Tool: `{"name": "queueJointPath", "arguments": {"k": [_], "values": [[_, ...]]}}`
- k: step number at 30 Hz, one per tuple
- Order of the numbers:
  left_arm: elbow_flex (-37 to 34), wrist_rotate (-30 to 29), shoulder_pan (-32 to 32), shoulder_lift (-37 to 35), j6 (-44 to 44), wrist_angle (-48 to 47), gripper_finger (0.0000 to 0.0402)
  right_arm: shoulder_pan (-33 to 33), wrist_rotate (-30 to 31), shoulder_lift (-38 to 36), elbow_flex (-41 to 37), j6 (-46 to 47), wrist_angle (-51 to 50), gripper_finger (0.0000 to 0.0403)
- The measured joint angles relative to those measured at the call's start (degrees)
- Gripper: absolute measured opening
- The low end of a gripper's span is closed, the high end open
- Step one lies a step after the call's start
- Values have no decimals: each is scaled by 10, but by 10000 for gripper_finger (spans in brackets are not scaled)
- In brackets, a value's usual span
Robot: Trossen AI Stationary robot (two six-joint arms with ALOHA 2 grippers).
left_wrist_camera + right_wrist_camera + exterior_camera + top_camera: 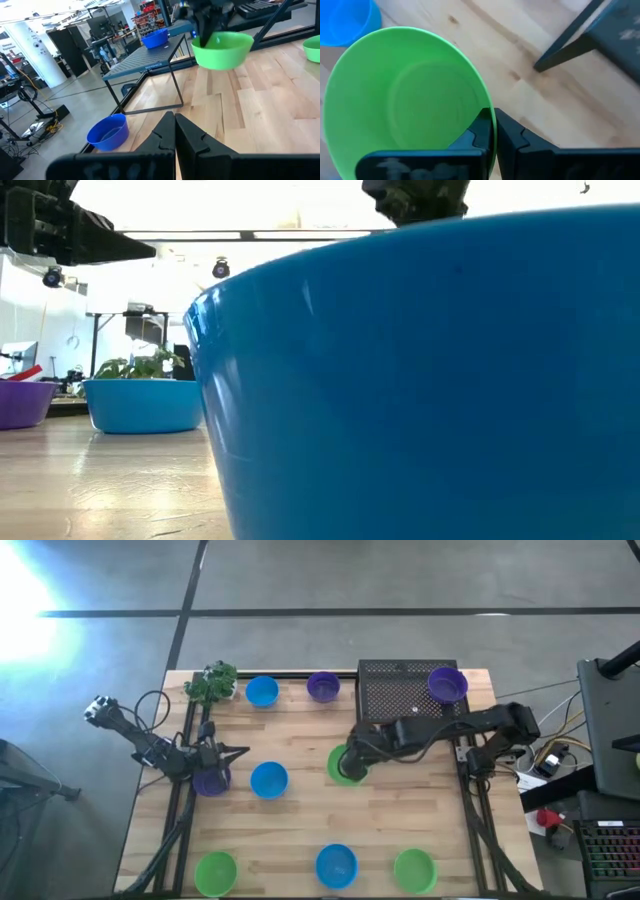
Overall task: Pick & Place Mini bowls
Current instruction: Put the top green bowl on the shelf
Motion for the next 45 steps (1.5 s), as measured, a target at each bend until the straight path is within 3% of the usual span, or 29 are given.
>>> {"name": "queueJointPath", "arguments": {"k": [7, 15, 31, 45], "values": [[0, 0, 0, 0, 0, 0, 0, -25, 74, -13, 67, -13, -119, 9], [0, 0, 0, 0, 0, 0, 0, -91, 130, -58, 88, -13, -190, 8], [0, 0, 0, 0, 0, -1, 0, -301, 145, -90, 81, -81, -246, 8], [0, 0, 0, 0, 0, -1, 0, -353, 152, -53, 69, -97, -253, 8]]}}
